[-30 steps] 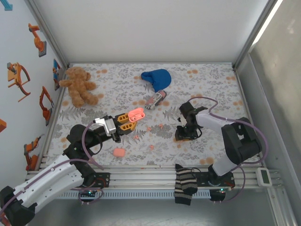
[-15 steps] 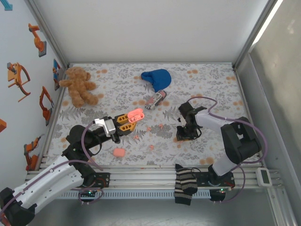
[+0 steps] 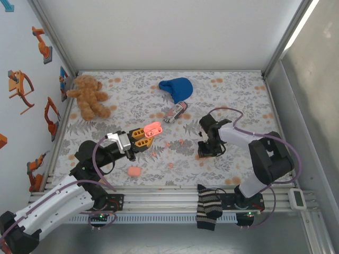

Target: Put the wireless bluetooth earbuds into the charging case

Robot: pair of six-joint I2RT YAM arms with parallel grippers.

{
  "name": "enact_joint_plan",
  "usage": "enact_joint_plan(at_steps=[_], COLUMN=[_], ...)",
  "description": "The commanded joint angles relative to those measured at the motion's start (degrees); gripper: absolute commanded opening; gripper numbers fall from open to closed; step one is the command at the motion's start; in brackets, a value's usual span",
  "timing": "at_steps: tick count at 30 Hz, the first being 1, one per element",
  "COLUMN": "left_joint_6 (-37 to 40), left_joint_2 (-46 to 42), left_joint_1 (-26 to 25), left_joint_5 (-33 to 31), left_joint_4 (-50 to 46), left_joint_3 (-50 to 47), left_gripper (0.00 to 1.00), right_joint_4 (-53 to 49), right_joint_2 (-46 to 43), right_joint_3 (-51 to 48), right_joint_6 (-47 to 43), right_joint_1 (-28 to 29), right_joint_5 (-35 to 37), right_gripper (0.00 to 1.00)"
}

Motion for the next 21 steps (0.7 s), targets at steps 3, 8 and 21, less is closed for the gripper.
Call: enact_joint_plan(at_steps=[3, 8, 21], left_joint_6=[-0.9, -2.3, -2.1], left_joint_2=[-0.3, 0.9, 1.3], left_joint_1=[-0.3, -0.3, -0.3], left_joint_5=[-1.0, -1.4, -1.8], left_joint_4=[0.5, 2.3, 1.9], left_joint_3=[-0.6, -1.5, -1.2], left_gripper=[0.0, 0.0, 0.0], right_joint_4=[-3.2, -5.1, -1.9], right_joint_2=[-5.4, -10.4, -8.6], right_joint_3=[2.6, 4.0, 1.4], right_joint_6=[-2.0, -3.6, -0.3], right_joint_1=[0.6, 0.8, 0.8], right_joint_5=[3.2, 5.5, 5.0], right_gripper=[0.26, 0.26, 0.41])
